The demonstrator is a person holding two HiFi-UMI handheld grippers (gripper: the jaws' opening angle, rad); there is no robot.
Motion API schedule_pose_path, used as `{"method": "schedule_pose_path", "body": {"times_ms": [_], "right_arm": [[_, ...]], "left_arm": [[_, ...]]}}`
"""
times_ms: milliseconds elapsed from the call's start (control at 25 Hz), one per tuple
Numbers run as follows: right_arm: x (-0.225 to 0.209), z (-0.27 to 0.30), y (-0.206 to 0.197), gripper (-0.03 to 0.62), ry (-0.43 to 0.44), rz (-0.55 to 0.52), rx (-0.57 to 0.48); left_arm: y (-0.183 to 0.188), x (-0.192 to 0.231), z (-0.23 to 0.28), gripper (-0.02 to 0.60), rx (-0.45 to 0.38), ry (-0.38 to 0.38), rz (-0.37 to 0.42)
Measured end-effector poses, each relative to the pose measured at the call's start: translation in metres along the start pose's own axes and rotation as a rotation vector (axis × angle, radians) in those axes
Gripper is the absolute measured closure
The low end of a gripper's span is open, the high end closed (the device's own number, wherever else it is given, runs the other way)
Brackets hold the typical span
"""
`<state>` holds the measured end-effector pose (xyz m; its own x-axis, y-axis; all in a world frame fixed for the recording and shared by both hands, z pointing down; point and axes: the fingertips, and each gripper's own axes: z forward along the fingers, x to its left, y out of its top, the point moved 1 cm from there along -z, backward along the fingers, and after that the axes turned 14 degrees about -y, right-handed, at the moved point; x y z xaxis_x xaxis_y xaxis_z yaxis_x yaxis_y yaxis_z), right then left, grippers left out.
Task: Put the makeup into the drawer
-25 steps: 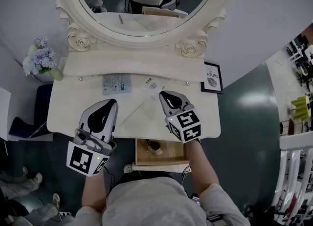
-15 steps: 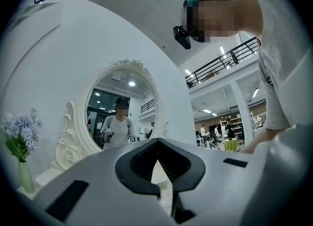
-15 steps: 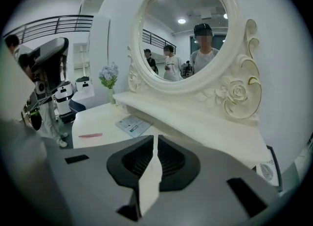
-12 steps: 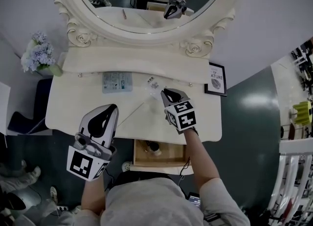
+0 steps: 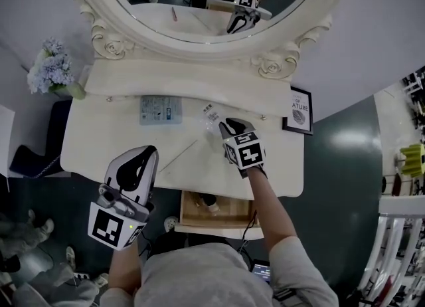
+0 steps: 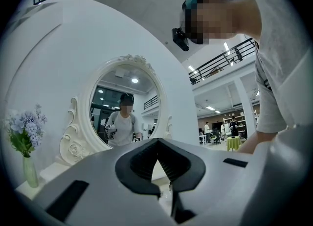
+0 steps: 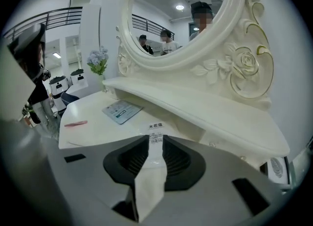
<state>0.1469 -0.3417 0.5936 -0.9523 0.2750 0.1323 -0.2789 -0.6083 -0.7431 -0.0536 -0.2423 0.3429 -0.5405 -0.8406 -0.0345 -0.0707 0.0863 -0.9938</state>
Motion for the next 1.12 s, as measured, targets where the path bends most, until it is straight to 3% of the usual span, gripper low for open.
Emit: {"method": "schedule_pose_path", "body": {"times_ms": [40, 320, 480, 640, 920, 1000, 1120], "right_arm": [[-0.001, 0.004, -0.002, 0.493, 0.000, 0.003, 0.008], [0.000, 0.026, -0.014, 0.425, 0.002, -0.014, 0.051], [-0.004, 0.037, -0.016, 0.354, -0.031, -0.020, 0.055], [-0.003, 0.048, -0.029, 0.334, -0.026, -0.029, 0.110], [0.000, 0.048, -0.030, 0.354, -0.024, 0.019, 0.140], [0.004, 0.046, -0.031, 0.395, -0.022, 0.015, 0.144], [0.013, 0.042, -0.034, 0.511, -0.024, 0.009, 0.133]], "left_arm": [[-0.001, 0.000, 0.000, 0.569, 0.003, 0.002, -0.001], [-0.007, 0.002, -0.004, 0.569, 0.023, 0.020, -0.007], [-0.008, 0.002, -0.007, 0.569, 0.028, 0.028, -0.005], [-0.009, 0.000, -0.011, 0.569, 0.034, 0.033, -0.005], [-0.007, 0.001, -0.016, 0.569, 0.028, 0.043, -0.004], [-0.006, 0.000, -0.017, 0.569, 0.024, 0.043, -0.004], [-0.004, -0.002, -0.019, 0.569, 0.020, 0.044, -0.002]]}}
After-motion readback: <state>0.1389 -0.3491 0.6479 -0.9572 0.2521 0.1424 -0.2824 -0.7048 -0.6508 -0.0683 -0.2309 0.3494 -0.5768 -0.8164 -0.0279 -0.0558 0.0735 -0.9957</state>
